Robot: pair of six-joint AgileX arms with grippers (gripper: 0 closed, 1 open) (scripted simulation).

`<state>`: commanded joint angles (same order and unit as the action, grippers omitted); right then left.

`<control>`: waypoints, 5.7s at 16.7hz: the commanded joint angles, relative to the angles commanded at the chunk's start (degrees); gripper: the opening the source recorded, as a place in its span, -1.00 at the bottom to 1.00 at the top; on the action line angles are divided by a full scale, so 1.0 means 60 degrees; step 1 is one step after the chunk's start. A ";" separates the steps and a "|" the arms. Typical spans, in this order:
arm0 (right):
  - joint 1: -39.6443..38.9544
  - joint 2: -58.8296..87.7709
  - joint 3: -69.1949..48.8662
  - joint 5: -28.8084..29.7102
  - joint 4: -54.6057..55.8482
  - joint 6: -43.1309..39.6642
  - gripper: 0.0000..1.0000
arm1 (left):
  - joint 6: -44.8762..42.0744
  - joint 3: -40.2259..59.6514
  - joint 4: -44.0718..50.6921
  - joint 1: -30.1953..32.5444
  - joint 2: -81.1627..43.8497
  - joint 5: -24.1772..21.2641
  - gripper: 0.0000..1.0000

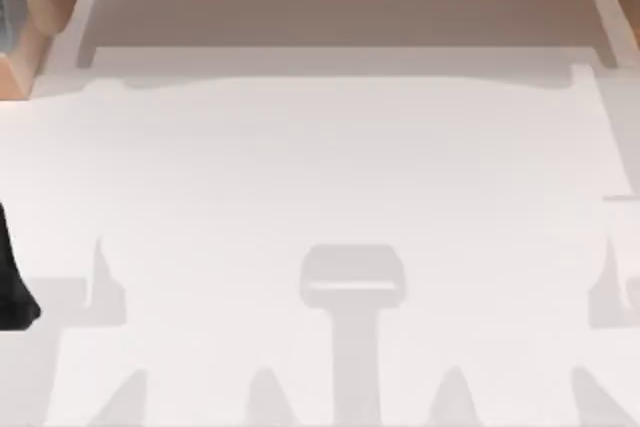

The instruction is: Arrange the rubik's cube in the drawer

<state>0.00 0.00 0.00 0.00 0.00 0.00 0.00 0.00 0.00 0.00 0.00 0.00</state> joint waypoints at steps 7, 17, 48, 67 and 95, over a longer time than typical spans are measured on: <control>-0.0611 0.1498 -0.1489 0.0610 0.0097 -0.0008 1.00 | 0.0000 0.0000 0.0000 0.0000 0.0000 0.0000 1.00; -0.3349 1.0788 -0.9940 0.3636 0.0218 0.0006 1.00 | 0.0000 0.0000 0.0000 0.0000 0.0000 0.0000 1.00; -0.5288 2.1132 -2.1553 0.5621 -0.0443 0.0131 1.00 | 0.0000 0.0000 0.0000 0.0000 0.0000 0.0000 1.00; -0.5294 2.1326 -2.1722 0.5634 -0.0473 0.0144 -0.96 | 0.0000 0.0000 0.0000 0.0000 0.0000 0.0000 1.00; -0.5487 2.0755 -2.1563 0.5821 -0.0878 0.0186 -1.00 | 0.0000 0.0000 0.0000 0.0000 0.0000 0.0000 1.00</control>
<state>-32.92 124.53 -129.38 34.93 -5.27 1.12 0.00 0.00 0.00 0.00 0.00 0.00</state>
